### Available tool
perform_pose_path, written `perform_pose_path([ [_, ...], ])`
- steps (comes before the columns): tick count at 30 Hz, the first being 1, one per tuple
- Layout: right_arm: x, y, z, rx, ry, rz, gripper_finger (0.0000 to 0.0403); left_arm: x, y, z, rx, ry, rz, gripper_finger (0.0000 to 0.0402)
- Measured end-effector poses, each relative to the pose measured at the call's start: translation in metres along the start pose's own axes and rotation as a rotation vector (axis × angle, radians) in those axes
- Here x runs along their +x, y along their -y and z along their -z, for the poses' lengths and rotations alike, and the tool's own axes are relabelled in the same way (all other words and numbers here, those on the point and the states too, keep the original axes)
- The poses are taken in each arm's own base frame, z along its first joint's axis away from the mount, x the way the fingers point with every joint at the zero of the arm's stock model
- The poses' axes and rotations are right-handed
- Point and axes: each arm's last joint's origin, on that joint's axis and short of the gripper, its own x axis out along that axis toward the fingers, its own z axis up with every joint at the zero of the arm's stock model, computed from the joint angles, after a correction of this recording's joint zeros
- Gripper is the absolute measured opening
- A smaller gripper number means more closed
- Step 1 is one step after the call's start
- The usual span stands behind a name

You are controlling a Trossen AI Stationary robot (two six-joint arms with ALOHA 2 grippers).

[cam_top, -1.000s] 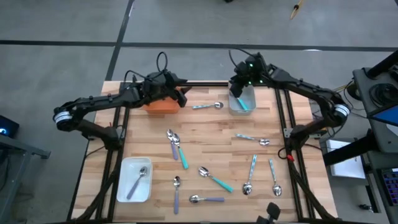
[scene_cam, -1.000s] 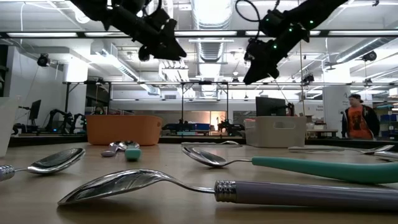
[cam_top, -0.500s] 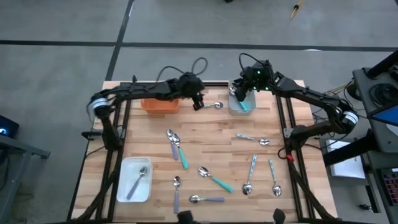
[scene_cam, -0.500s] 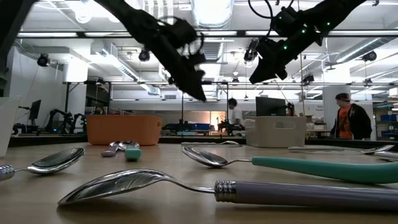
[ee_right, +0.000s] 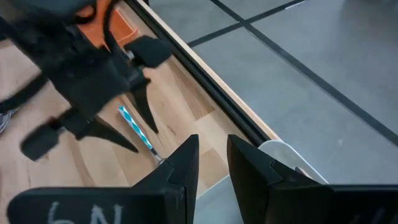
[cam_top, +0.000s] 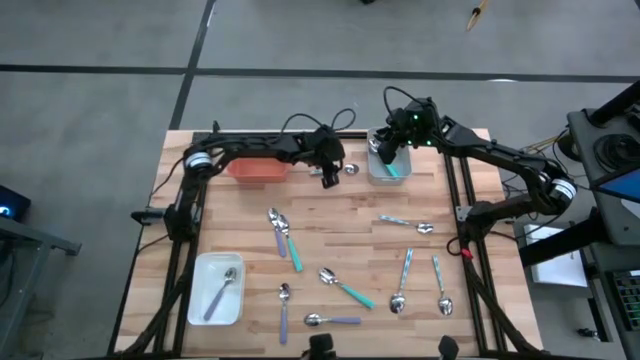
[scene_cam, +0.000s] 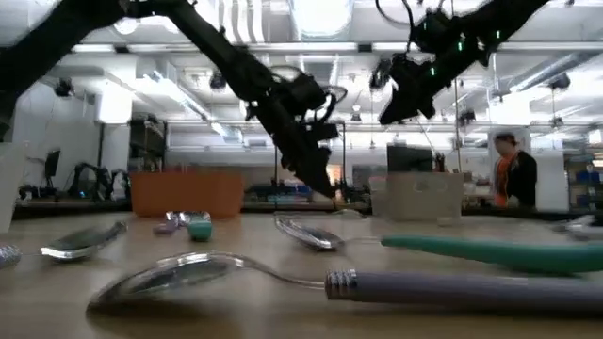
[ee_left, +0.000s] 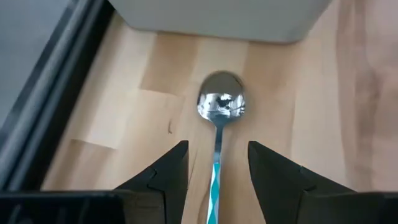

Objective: Sort silverware by color (type)
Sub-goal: Put the blue patterned spoon into the orange bin

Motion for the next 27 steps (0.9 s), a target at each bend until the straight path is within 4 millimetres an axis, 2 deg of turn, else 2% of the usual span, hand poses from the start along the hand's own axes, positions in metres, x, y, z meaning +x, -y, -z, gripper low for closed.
perform_pose_path([
  [3,0.000,0.000,0.000,0.000,0.000,0.000,0.0072,0.003,-0.004,0.004,0.012,-0.029,-0.032,0.0146],
  [9,0.000,0.000,0.000,0.001,0.000,0.000,0.0072,0.000,-0.014,0.009,-0.023,-0.032,0.040,0.0149],
  [18,0.000,0.000,0.000,0.000,0.006,0.001,0.0075,0.004,-0.015,0.032,-0.046,-0.223,0.081,0.0153],
  [24,0.000,0.000,0.000,0.008,0.006,0.001,0.0069,0.010,-0.014,0.035,-0.031,-0.242,0.066,0.0150],
  [27,0.000,0.000,0.000,0.014,0.006,0.001,0.0070,0.010,-0.014,0.035,-0.018,-0.246,0.057,0.0135],
])
